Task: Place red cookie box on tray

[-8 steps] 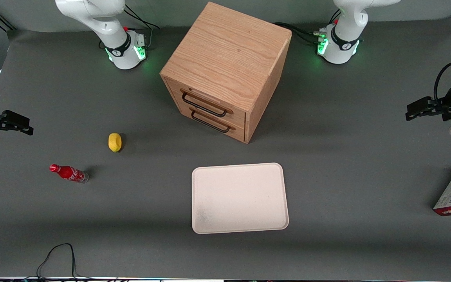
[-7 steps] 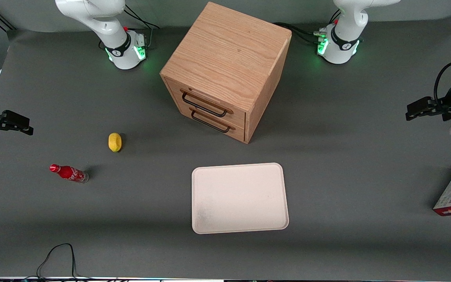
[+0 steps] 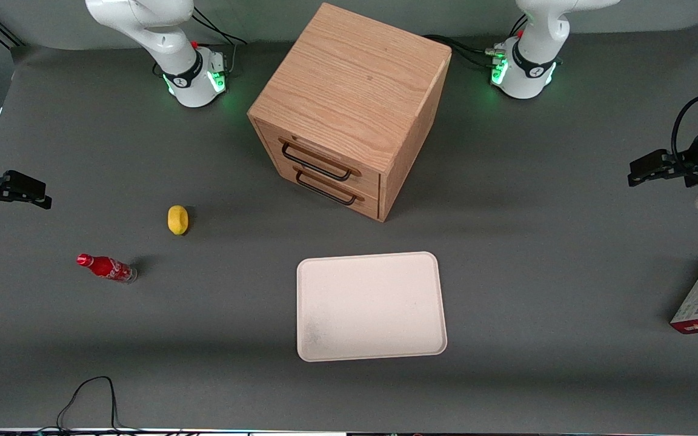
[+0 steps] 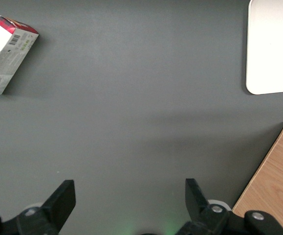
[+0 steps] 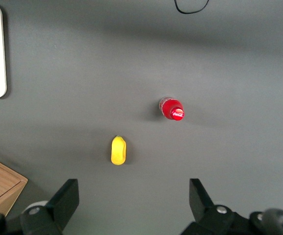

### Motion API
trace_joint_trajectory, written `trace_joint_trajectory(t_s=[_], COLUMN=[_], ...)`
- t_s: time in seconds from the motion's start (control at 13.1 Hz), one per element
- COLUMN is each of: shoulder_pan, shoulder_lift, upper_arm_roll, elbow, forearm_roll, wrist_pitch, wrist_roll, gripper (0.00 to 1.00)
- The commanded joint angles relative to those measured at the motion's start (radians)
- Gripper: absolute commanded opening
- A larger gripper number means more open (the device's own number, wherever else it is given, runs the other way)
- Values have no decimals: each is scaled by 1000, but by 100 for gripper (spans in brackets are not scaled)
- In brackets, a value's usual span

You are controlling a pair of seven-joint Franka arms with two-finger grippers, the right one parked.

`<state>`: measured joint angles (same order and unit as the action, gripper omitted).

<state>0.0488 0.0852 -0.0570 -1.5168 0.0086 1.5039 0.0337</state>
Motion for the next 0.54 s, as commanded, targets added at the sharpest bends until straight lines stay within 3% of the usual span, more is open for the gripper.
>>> trace_joint_trajectory(t_s=[0.0,0.23,0.46], shoulder_pan=[16,90,228], shoulder_lift=[-2,25,82], upper_arm_roll=[3,6,6], elbow=[-6,-2,4], forearm_roll=[22,46,50], wrist_pitch=[-1,38,146], wrist_roll=[104,225,462], gripper=[100,100,100])
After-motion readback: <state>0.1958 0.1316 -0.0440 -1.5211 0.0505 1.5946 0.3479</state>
